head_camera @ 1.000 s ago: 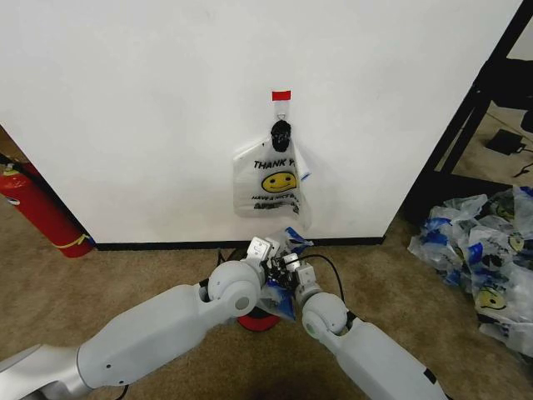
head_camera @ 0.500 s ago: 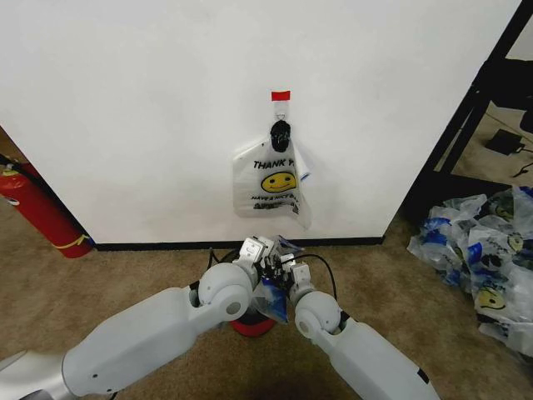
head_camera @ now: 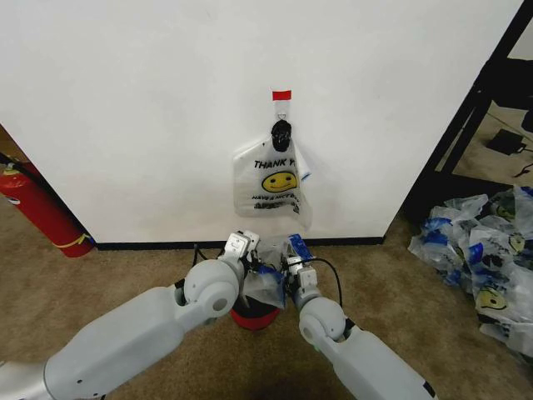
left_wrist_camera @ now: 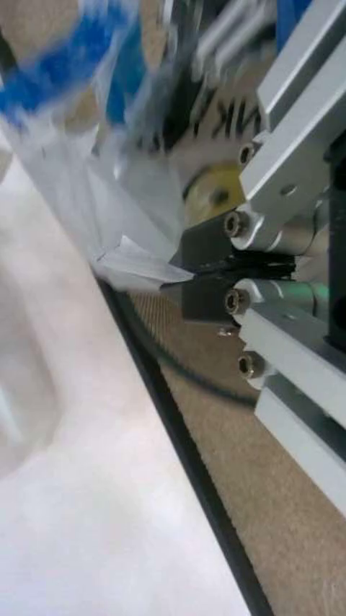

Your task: Pick up the garbage bag from the wall and place it over the trash bin.

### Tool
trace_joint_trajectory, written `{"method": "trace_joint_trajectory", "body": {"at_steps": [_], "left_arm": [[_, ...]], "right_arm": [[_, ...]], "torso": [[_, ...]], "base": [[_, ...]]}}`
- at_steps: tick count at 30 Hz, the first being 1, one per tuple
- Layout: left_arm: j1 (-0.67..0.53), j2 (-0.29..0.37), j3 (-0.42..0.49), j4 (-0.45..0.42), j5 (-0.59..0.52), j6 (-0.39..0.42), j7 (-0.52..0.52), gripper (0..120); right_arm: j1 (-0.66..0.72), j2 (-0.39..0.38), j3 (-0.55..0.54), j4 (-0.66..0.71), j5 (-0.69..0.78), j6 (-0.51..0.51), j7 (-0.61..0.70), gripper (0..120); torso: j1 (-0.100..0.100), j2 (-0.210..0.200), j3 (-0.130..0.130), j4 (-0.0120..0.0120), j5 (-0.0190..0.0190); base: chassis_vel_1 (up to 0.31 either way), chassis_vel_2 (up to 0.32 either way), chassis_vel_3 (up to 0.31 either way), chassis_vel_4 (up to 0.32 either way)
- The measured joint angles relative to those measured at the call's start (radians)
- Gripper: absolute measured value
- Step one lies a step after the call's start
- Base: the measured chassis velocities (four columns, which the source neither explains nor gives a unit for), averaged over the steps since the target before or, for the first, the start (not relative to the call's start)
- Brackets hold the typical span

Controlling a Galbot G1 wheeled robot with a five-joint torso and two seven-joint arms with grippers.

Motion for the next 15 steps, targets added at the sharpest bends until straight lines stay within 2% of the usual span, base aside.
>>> {"method": "trace_joint_trajectory", "body": {"at_steps": [8,15], "left_arm": [[-0.019,0.027,-0.019,0.030,-0.034,0.006,0.002,0],[-0.052,0.075,-0.039,0.059,-0.069,0.012,0.012,0]], "right_arm": [[-0.050,-0.043,0.036,0.068,-0.021,0.078,-0.063,1],[-0.119,-0.097,0.115,0.139,-0.015,0.203,-0.188,1]], "torso": [[0.000,0.000,0.000,0.0000,-0.0001],[0.000,0.000,0.000,-0.0001,0.0004]], "base": [[0.000,0.000,0.000,0.000],[0.000,0.000,0.000,0.000]]}}
